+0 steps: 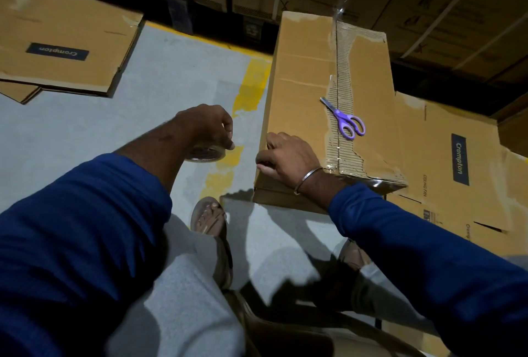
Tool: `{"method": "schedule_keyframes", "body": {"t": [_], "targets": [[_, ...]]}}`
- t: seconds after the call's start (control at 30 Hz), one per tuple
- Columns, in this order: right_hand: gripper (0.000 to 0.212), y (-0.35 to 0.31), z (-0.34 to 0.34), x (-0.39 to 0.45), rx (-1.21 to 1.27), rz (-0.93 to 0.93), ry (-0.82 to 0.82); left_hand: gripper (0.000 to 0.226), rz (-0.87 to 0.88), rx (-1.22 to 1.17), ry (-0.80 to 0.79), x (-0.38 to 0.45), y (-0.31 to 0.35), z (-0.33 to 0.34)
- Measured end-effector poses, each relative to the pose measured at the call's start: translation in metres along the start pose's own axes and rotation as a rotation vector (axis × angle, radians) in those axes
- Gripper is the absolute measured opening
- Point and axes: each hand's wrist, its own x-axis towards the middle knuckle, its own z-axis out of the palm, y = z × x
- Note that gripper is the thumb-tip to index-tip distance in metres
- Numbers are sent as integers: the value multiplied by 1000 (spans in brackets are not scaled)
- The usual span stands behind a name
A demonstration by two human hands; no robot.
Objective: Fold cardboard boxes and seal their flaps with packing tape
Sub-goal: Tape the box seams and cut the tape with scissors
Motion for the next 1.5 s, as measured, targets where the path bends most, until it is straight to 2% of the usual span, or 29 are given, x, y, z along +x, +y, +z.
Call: {"method": "schedule_keyframes", "body": {"t": [0.07,0.17,0.23,0.3,0.37,0.43,0.57,0.83,1.0,1.1,1.17,1.23,1.37,1.5], "targets": [[13,0,6,-3,-26,-35,36,29,-3,-9,-7,0,-1,-1],[36,6,10,-8,14,-62,62,29,-8,-7,-13,0,-2,-1],[59,12,4,-13,123,-73,24,30,-6,-6,-16,0,-2,-1],[68,20,-12,-19,328,-19,-18,30,4,-4,-15,1,-1,-1],[57,31,-29,-26,431,91,47,29,12,-2,-14,1,1,-1],[53,40,-37,-33,350,146,49,29,11,5,-11,1,3,-1],[59,37,-25,-36,193,117,-44,29,20,17,-17,3,6,0],[62,22,-9,-38,-141,103,30,29,17,39,-37,7,4,2],[62,14,-14,-35,-80,160,72,28,23,36,-35,8,7,4],[53,8,-8,-34,-153,183,110,27,25,32,-32,8,8,4],[55,8,-4,-35,-190,162,131,27,27,32,-33,8,8,4],[60,14,-4,-39,-148,131,89,27,26,34,-40,8,7,3],[63,40,-27,-57,122,174,-6,28,26,39,-40,10,6,2],[56,77,-46,-82,48,272,-63,28,47,51,-34,10,13,4]]}}
